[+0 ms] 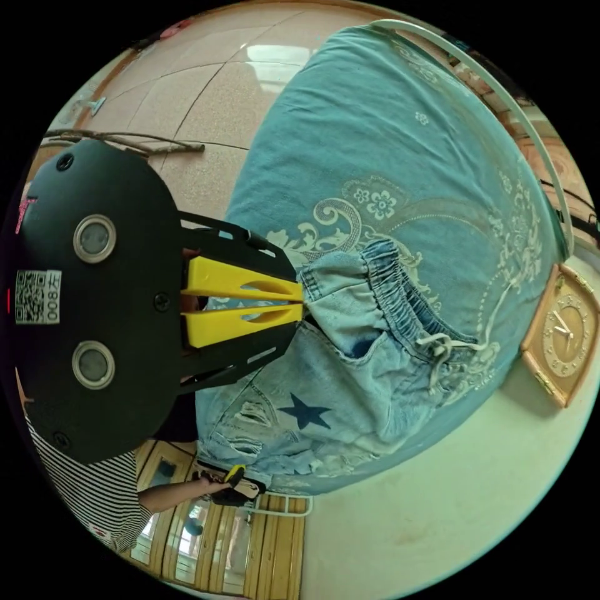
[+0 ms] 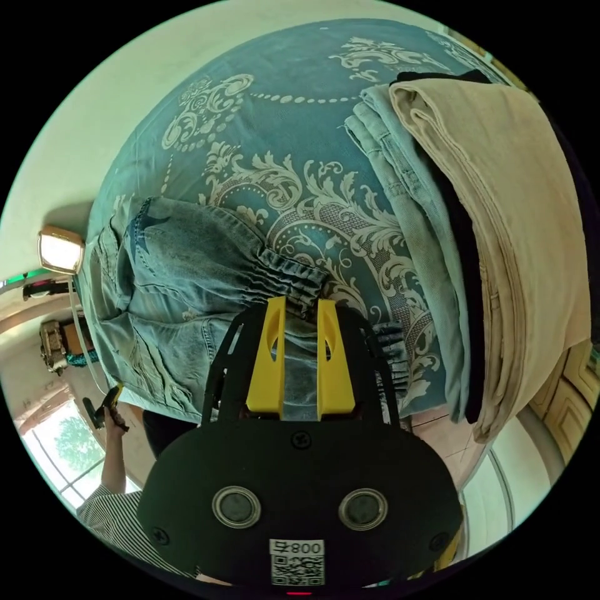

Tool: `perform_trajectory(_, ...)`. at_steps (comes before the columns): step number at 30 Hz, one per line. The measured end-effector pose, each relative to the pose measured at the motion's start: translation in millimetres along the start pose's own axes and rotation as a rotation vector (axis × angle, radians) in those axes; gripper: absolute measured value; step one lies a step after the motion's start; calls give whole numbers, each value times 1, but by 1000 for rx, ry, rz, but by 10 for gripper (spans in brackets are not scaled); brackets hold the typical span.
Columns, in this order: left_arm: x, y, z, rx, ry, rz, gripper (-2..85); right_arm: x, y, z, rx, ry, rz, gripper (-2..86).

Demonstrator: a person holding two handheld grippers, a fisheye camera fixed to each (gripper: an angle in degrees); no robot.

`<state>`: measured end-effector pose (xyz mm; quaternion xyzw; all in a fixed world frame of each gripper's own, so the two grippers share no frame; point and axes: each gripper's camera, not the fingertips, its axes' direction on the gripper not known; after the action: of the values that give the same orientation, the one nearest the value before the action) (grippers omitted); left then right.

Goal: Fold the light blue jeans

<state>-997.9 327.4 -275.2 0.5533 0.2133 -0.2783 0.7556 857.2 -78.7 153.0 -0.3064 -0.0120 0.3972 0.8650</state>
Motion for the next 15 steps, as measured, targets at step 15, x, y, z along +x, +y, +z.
perform_trajectory(15,40,-128,41,26,61,127,100,-42,-5,2,3,-4,8,65)
